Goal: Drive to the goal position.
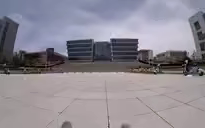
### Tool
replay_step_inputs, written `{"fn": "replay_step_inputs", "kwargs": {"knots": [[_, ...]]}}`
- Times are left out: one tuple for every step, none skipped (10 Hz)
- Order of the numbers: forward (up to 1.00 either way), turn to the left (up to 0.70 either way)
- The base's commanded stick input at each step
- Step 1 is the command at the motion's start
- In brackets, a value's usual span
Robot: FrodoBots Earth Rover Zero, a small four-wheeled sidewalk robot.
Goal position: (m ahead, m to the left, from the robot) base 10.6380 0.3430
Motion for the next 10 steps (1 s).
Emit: {"fn": "replay_step_inputs", "kwargs": {"knots": [[0.7,0.0],[0.7,0.0],[0.7,0.0],[0.7,0.0],[0.7,0.0],[0.7,0.0],[0.7,0.0],[0.7,0.0],[0.7,0.0],[0.7,0.0]]}}
